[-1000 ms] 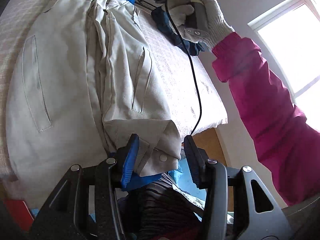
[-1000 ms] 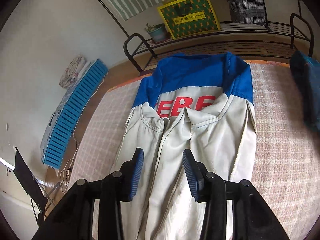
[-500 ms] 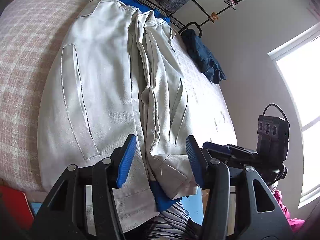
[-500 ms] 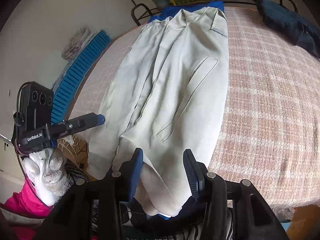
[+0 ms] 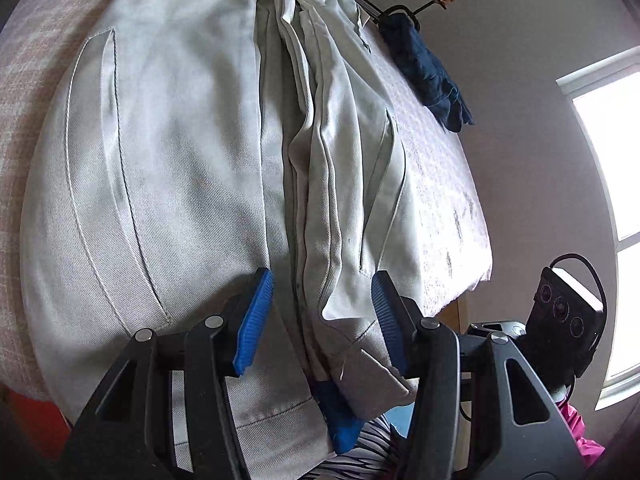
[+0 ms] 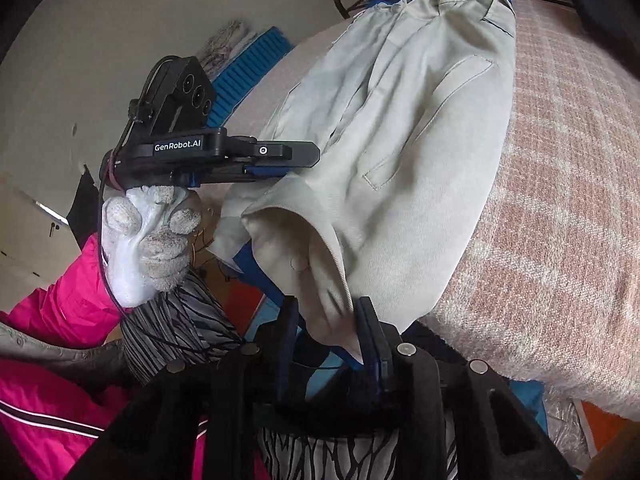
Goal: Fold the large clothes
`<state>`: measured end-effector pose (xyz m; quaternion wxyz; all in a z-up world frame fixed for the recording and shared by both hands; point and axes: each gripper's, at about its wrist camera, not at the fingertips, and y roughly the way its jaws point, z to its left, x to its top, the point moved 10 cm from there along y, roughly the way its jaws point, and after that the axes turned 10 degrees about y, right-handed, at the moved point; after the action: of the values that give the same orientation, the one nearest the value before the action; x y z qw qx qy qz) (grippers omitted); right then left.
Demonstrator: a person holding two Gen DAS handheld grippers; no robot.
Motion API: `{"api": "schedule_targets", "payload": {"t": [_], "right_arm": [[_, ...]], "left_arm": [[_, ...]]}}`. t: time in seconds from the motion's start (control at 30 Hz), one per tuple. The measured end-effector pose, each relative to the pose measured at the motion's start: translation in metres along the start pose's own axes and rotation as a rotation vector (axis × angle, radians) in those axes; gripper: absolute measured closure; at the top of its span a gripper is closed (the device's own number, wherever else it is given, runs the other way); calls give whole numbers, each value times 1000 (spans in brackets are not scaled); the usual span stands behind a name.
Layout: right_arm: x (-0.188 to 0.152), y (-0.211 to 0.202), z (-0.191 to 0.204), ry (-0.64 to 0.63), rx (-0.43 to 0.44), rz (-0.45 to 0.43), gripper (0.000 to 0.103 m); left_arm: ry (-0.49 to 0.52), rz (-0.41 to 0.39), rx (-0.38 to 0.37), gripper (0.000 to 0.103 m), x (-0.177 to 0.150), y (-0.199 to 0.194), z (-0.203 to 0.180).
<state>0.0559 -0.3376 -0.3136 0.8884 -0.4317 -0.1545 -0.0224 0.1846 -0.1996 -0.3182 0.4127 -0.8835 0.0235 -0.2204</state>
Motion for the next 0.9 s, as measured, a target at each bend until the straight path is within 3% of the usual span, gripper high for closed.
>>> {"api": "schedule_targets", "payload": {"t": [0.1, 0.17, 0.27, 0.33, 0.4, 0.5, 0.57, 0.63, 0.7, 0.77, 0.9], "right_arm": [[-3, 5, -2, -72, -64, 18, 79], [-5, 5, -3, -98, -113, 17, 103], [-12, 3, 11, -176, -190, -8, 103], [-14, -5, 18, -273, -327, -59, 103], [-3, -20, 6, -255, -414, -131, 103], [-7, -28, 3, -128, -340, -161, 103], [-26, -17, 18, -172, -297, -106, 103], [-38, -19, 28, -194, -249, -116, 103], [-36, -31, 13, -140, -258, -155, 93], [-34, -35, -2, -115, -276, -184, 77], [-34, -21, -9, -173, -275, -136, 75]], "left_arm": [[24, 8, 23, 51, 1, 0, -2], [38, 8, 35, 51, 2, 1, -4], [47, 7, 44, 51, 2, 1, -6], [62, 11, 52, 51, 0, 0, -7], [101, 21, 74, 51, -4, 0, -11], [182, 40, 128, 51, -10, 1, -15], [215, 55, 148, 51, -13, 1, -14], [216, 63, 154, 51, -14, 0, -12], [209, 64, 152, 51, -14, -2, -9], [203, 65, 146, 51, -15, -4, -7], [194, 65, 144, 51, -15, -5, -5]]}}
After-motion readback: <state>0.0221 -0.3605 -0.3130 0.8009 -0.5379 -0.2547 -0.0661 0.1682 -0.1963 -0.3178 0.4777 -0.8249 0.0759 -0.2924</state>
